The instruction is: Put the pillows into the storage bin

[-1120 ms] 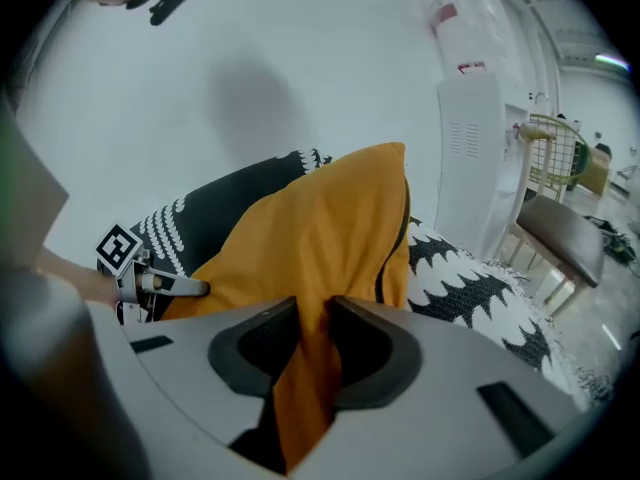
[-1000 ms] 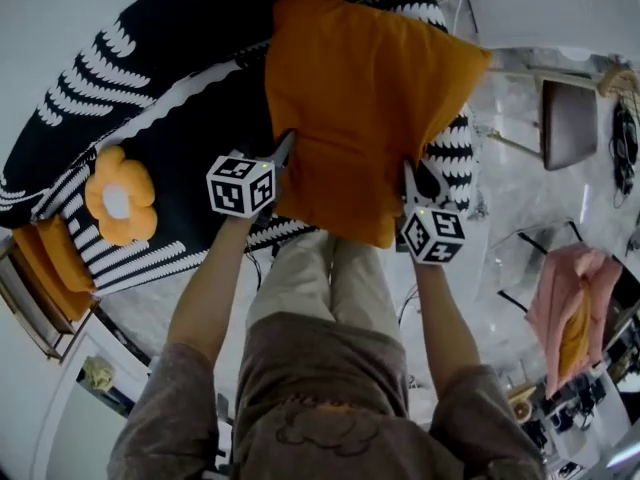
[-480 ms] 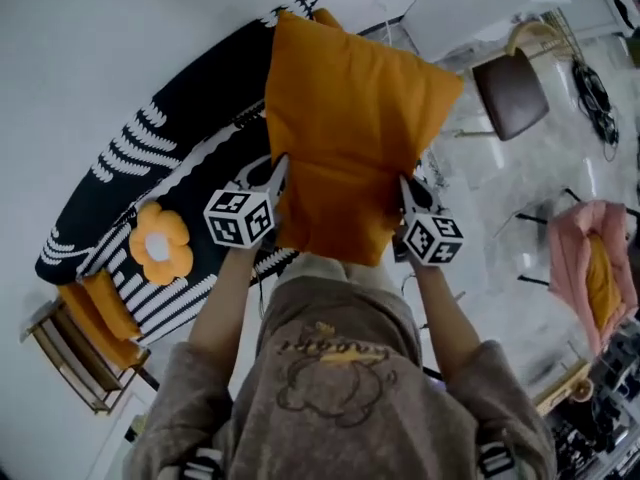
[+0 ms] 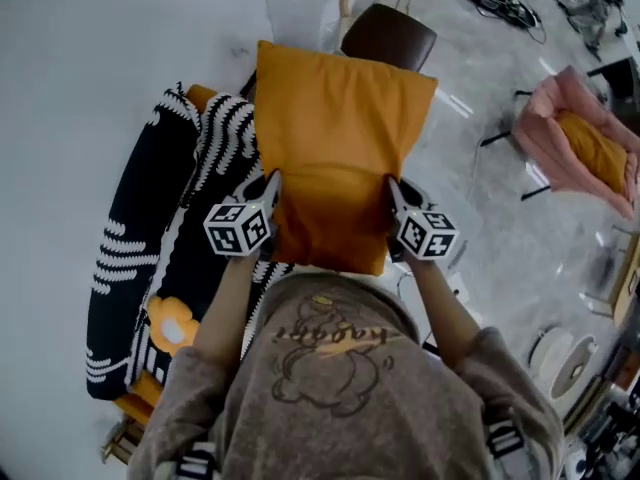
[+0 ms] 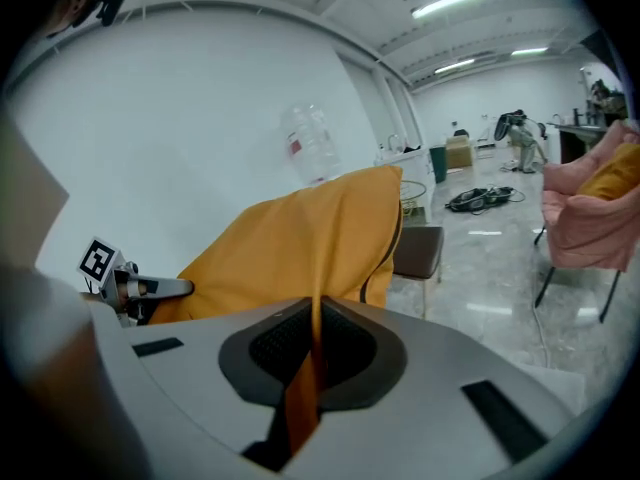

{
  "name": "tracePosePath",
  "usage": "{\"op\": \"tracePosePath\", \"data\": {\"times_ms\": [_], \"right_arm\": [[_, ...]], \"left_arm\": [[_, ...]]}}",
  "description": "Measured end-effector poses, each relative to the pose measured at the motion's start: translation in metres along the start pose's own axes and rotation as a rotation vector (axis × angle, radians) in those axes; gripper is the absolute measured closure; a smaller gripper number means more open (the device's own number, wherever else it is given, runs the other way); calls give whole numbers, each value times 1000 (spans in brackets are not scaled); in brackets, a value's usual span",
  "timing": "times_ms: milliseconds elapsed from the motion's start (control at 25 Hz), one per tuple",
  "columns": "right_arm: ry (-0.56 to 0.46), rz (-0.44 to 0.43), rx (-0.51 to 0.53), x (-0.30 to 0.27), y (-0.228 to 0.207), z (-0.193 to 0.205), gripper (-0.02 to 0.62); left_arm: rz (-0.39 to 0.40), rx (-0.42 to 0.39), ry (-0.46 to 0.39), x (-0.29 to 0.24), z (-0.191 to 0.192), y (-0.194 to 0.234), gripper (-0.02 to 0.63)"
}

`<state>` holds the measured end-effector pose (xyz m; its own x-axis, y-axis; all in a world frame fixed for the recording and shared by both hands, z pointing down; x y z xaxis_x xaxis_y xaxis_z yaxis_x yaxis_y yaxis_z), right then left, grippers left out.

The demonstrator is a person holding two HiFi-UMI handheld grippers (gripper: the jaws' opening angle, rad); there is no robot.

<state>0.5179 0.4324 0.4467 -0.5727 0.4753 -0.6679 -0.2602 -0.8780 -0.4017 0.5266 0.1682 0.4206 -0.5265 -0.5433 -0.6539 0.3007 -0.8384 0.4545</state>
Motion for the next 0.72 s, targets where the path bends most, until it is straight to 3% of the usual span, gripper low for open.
{"op": "tracePosePath", "data": {"times_ms": [240,440,720], "right_arm": [[-80,114,-157,107,-120,29,583],[-128,213,-267,178,-215,74,583],[-218,397,-503,256,-282,142,583]], "left_arm": [[107,-155,106,-86,-3,-139,592],[189,-259,193,-164,22,-240,592],[347,-417,368,-243,55,-344,592]]}}
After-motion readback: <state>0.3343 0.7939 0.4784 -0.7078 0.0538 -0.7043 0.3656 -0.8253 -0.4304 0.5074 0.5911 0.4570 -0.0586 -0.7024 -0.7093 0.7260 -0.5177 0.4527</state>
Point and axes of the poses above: the fingertips, and each gripper's own axes: x backward along the fingers, y to its left, z out of its underside, the point moved 1 cm from there along x, backward along the fingers, and after that the axes turned 14 degrees about y, right-handed, at the moved point
